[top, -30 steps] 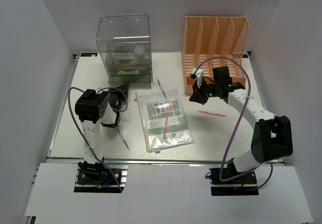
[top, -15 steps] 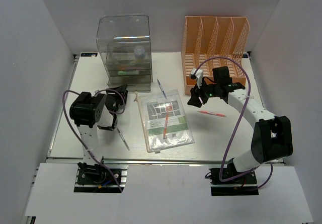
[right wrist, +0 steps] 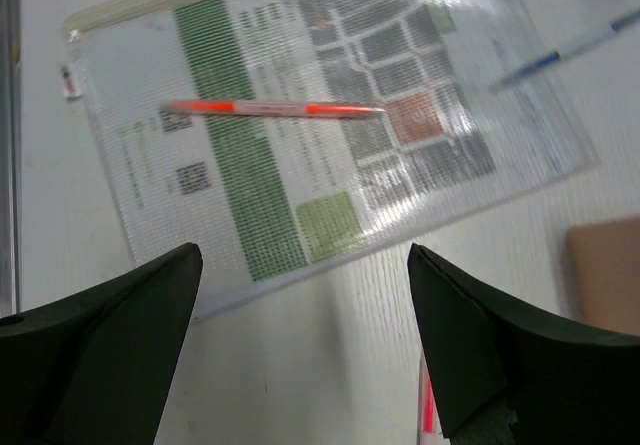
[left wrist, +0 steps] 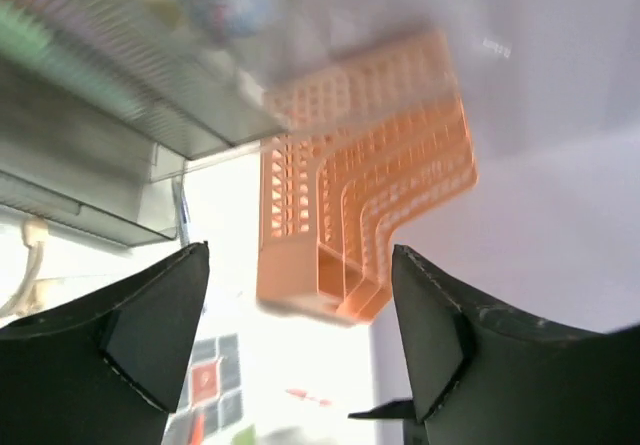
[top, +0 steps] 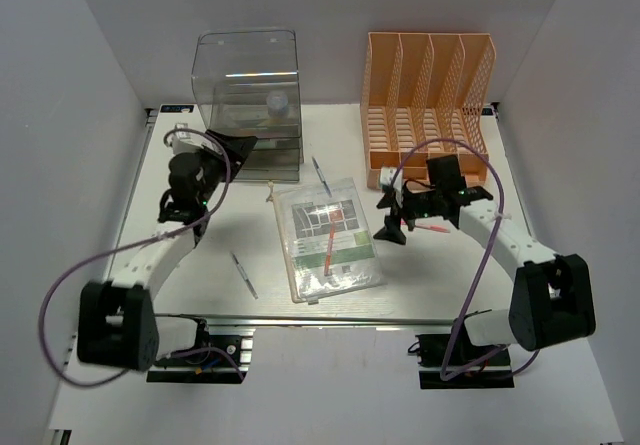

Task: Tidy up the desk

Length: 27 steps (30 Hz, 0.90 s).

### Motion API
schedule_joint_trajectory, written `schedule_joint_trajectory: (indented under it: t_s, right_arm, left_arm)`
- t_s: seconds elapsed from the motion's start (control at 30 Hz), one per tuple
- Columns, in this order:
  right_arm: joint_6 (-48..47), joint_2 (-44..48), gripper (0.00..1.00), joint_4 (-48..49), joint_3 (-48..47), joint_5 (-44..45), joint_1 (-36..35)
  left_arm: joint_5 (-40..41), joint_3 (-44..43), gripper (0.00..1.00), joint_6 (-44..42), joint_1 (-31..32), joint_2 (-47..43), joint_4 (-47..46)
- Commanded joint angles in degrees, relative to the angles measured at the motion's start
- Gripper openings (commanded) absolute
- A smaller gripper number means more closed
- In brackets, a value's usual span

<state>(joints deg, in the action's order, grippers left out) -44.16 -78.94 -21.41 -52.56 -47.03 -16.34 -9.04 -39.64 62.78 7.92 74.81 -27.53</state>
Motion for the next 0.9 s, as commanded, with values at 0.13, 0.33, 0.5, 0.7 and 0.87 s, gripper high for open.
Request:
schedule_joint_trajectory:
  t_s: [0.13,0.33,0.5,0.7,0.87]
  right_arm:
    - [-43.16,-3.04,0.79,-17.32,-0.86,-1.96,-6.42]
    - [-51.55,-11.49,0.51,-21.05,-8.78,9.64,-18.19]
    - [-52.34,-18.86,0.39,-19.63,-14.14,18.35,-25.92]
    - [-55.41,-26.17,0.50,-22.10,-21.09,25.04,-29.63]
    - [-57.35,-29.43,0.51,-22.89,-23.38,29.18,-31.12]
  left_arm:
    - [4.19,-6.77,0.92,-33.94,-0.45,-25.18,55.62]
    - [14.30,-1.68,0.98,-36.24,-0.45,-43.23,65.05]
    - [17.37,-2.46,0.98,-36.51,1.04,-50.46,66.11]
    - [15.98,-1.23,0.98,-36.94,1.04,-52.56,65.06]
    - [16.24,-1.41,0.98,-36.86,1.04,-54.24,65.41]
